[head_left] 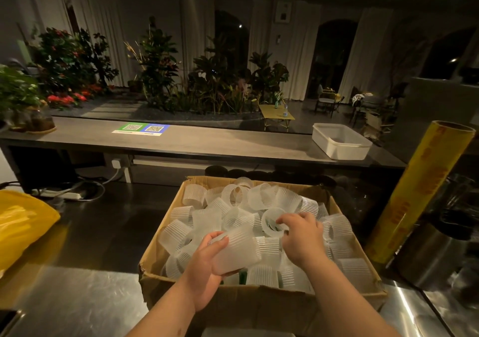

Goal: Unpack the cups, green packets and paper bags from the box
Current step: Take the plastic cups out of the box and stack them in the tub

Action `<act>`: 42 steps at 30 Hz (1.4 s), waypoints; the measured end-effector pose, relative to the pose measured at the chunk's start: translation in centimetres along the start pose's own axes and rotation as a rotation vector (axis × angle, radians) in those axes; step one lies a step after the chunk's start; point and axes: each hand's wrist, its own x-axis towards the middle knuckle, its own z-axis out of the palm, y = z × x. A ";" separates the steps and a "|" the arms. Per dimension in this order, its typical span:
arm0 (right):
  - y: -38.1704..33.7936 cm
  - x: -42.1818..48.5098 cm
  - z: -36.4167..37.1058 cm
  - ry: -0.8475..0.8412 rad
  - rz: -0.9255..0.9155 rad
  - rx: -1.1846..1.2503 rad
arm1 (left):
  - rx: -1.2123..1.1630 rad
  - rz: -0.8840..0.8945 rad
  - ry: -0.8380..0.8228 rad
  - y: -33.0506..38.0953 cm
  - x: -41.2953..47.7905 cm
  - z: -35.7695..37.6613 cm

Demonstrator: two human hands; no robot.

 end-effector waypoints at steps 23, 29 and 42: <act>-2.4 -5.2 -1.0 -0.016 0.019 1.010 | -0.053 0.004 0.065 -0.3 0.5 -0.2; -2.1 -5.4 -0.5 0.076 0.145 1.139 | -0.060 0.005 0.058 -0.3 0.4 -0.2; -1.5 -5.1 -1.2 -0.063 -0.037 0.906 | 0.088 0.073 0.040 -0.4 -0.1 0.4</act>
